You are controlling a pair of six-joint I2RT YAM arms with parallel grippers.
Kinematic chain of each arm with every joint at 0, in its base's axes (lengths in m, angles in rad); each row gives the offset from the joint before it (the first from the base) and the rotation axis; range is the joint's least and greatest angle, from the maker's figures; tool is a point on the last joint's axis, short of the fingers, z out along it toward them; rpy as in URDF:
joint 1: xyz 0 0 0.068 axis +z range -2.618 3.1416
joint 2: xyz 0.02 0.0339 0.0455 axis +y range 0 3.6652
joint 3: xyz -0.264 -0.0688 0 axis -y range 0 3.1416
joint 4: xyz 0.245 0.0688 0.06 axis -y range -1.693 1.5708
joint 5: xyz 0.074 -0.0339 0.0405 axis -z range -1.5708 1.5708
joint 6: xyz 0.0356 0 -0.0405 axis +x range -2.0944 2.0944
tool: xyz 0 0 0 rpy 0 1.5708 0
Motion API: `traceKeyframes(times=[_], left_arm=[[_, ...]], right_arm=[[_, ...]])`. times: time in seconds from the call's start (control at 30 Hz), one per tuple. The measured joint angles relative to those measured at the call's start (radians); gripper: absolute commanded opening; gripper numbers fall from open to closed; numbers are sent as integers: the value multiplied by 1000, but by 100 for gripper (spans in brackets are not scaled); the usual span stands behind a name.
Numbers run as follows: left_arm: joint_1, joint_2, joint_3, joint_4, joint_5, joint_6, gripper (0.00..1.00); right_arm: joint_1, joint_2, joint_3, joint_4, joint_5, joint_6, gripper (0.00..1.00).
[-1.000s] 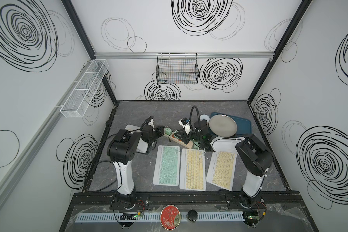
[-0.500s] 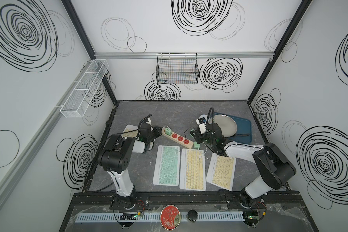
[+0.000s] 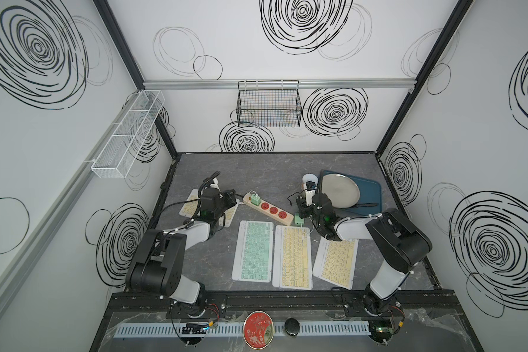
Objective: Unplug the wireless keyboard
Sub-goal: Place the plug at the center of the board.
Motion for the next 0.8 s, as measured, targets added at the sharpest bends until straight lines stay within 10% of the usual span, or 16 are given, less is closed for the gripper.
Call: traceKeyframes(times=[0.8], left_arm=[[6, -212, -123, -53, -34, 9, 31]], right_arm=[[40, 173, 63, 199, 83, 78, 4]])
